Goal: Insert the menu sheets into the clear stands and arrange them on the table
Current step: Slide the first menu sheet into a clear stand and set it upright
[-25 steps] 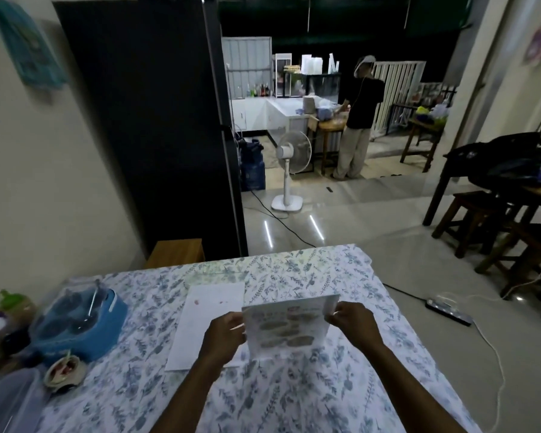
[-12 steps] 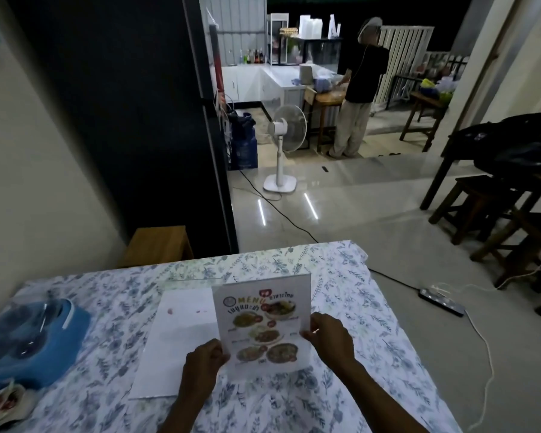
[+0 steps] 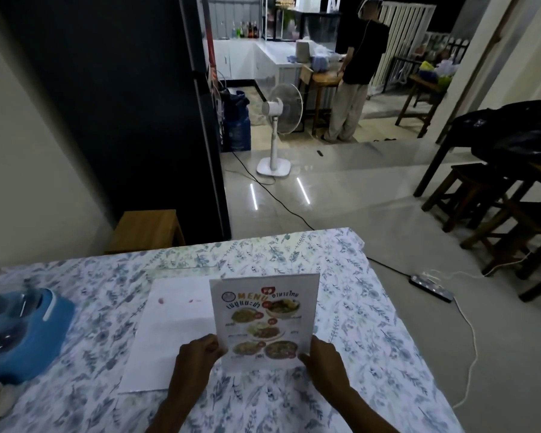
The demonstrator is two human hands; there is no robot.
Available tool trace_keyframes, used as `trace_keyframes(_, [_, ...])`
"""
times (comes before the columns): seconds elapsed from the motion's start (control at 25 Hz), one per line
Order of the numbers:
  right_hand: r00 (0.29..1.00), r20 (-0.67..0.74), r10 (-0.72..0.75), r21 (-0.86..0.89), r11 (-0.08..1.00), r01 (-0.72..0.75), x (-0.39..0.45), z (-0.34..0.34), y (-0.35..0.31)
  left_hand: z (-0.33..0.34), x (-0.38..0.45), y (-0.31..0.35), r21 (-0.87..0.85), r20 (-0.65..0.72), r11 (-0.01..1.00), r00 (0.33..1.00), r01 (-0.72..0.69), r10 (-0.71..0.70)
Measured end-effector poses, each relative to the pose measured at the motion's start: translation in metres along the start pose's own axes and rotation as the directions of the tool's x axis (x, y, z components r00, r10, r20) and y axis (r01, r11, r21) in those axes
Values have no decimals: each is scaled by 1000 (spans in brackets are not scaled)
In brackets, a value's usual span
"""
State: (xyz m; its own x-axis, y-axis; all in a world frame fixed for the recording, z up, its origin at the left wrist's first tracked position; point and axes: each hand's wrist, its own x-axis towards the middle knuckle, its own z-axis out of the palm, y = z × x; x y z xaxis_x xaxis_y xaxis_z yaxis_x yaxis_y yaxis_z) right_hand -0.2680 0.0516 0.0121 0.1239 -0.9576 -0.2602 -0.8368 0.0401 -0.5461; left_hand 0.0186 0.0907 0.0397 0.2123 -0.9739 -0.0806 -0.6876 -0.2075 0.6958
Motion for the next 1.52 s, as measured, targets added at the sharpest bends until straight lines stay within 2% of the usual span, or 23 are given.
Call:
trace_keyframes(0.2, [995, -97, -14, 116, 993, 26, 46, -56, 14, 9, 49, 58, -104, 8, 993, 999, -52, 53])
trace_keyframes(0.32, [983, -181, -39, 54, 997, 49, 95, -104, 37, 30, 101, 102, -171, 30, 980, 993, -104, 111])
trace_keyframes(0.52, [974, -217, -64, -73, 996, 49, 187, -173, 73, 67, 183, 167, -287, 32, 958, 999, -29, 39])
trace_keyframes(0.64, [971, -231, -61, -140, 990, 29, 242, -199, 89, 93, 227, 189, -265, 42, 964, 998, -27, 40])
trace_keyframes(0.76, [976, -207, -70, -161, 986, 37, 287, -207, 96, 114, 267, 197, -173, -4, 980, 995, -94, 95])
trace_keyframes(0.96, [985, -168, -25, -35, 999, 20, 297, -185, 105, 124, 276, 184, -94, -31, 993, 997, -78, 75])
trace_keyframes(1.12, [986, -99, -136, 65, 988, 143, 249, -133, 90, 99, 218, 132, -54, -71, 998, 997, 15, -19])
trace_keyframes(1.2, [975, -49, -219, -7, 976, 219, 249, -110, 77, 80, 194, 107, 43, -87, 999, 996, 31, -27])
trace_keyframes(1.28, [946, 58, -318, -81, 943, 322, 250, -93, 60, 58, 181, 88, 82, -65, 993, 995, 80, -75])
trace_keyframes(1.32, [926, 84, -367, -80, 924, 374, 249, -87, 52, 49, 178, 80, 92, -69, 994, 996, 62, -55])
trace_keyframes(1.44, [914, 102, -392, -62, 915, 399, 244, -76, 31, 30, 173, 63, 37, -109, 999, 994, 16, -12])
trace_keyframes(1.52, [916, 108, -387, -60, 917, 395, 241, -75, 21, 24, 175, 57, -83, -112, 996, 993, 30, -39])
